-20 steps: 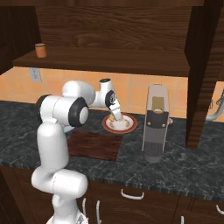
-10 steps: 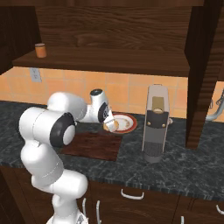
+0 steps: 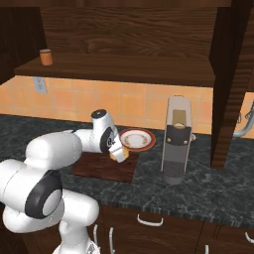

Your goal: From the different types of pastries on the counter, select a croissant and place it on the cutting board. Then retrieve a jar of jam from the cabinet and place it alongside the croissant on the cutting board.

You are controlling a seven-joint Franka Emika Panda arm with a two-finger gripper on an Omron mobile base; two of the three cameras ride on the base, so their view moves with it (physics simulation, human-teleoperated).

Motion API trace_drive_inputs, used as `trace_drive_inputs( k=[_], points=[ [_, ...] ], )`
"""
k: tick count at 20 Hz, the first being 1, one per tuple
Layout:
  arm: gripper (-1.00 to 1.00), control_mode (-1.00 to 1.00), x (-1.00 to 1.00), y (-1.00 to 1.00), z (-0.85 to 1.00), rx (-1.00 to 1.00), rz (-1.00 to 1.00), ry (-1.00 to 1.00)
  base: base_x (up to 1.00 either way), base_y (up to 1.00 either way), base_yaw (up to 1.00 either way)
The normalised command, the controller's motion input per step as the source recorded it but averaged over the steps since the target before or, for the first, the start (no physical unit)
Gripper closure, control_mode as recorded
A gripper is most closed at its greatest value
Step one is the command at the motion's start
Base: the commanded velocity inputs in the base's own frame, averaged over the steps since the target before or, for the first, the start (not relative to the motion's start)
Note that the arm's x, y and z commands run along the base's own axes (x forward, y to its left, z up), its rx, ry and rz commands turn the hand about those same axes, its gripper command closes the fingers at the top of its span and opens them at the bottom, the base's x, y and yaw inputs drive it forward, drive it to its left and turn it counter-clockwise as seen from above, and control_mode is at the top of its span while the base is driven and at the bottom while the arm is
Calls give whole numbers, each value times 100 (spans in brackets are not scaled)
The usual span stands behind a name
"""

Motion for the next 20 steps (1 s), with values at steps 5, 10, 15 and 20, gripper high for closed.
trace_drive_inputs(
  k=[5, 10, 15, 20],
  points=[
    [100, -100, -27, 0, 20, 3, 1, 13, 0, 0, 0],
    [100, -100, 0, 69, -25, 0, 1, 0, 0, 0, 0],
    [100, -100, -10, 100, -27, 0, 0, 11, 0, 0, 0],
    [100, -100, 0, 48, -22, 0, 1, 14, 0, 0, 0]
  ],
)
